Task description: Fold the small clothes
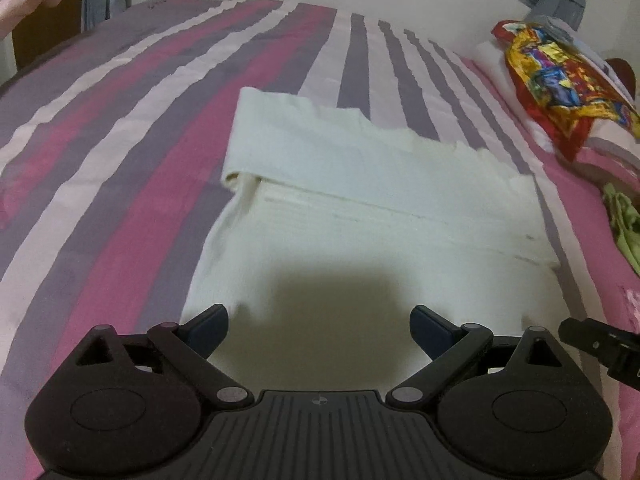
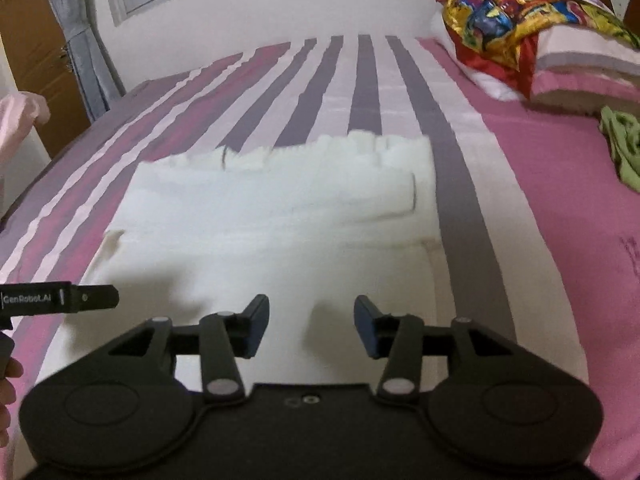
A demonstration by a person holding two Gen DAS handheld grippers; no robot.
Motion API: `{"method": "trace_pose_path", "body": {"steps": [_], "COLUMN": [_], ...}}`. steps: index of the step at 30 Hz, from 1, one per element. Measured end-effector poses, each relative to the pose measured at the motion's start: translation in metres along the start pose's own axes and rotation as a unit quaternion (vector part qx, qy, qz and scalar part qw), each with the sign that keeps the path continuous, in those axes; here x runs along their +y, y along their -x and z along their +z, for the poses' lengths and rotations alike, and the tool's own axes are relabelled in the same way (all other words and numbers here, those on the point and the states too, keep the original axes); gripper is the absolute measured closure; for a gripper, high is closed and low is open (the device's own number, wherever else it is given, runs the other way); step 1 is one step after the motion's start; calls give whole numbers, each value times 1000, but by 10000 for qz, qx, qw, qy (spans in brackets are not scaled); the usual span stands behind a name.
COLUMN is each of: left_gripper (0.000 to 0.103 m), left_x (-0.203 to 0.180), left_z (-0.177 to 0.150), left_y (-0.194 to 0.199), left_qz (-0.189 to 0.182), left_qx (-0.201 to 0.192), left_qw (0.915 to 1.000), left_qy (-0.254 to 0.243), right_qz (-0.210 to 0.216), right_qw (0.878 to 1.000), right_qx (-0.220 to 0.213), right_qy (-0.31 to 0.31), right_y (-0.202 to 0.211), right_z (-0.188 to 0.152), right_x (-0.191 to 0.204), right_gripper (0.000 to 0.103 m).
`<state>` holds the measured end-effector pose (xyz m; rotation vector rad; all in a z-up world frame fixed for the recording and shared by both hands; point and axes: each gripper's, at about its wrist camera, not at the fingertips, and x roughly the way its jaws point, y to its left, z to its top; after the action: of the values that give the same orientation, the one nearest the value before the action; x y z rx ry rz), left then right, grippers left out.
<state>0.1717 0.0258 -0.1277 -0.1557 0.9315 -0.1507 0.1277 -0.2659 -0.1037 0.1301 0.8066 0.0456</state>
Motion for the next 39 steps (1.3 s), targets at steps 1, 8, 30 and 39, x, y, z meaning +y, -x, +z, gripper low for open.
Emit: {"method": "trace_pose_path", "body": {"steps": [1, 8, 30, 39], "left_gripper": [6, 6, 6, 6], "left_x": [-1, -5, 30, 73], "left_z": [-6, -42, -144, -171], "left_y": [8, 55, 102, 112], "left_qz": [6, 9, 161, 338], "left_qx": [-13, -152, 226, 350], "left_qw": [10000, 9995, 9996, 9982], "left_qy": [-48, -279, -50, 347], "right_qz": [32, 135, -42, -148], "right_qw": [10000, 9999, 9982, 9965], "right_qx": [2, -12, 331, 485], "right_qy": [-35, -91, -507, -659], "right_y": [7, 56, 127, 133], "right_z": [-6, -43, -148, -168], "right_x": [1, 6, -9, -19], "right_gripper": [56, 46, 41, 41]}}
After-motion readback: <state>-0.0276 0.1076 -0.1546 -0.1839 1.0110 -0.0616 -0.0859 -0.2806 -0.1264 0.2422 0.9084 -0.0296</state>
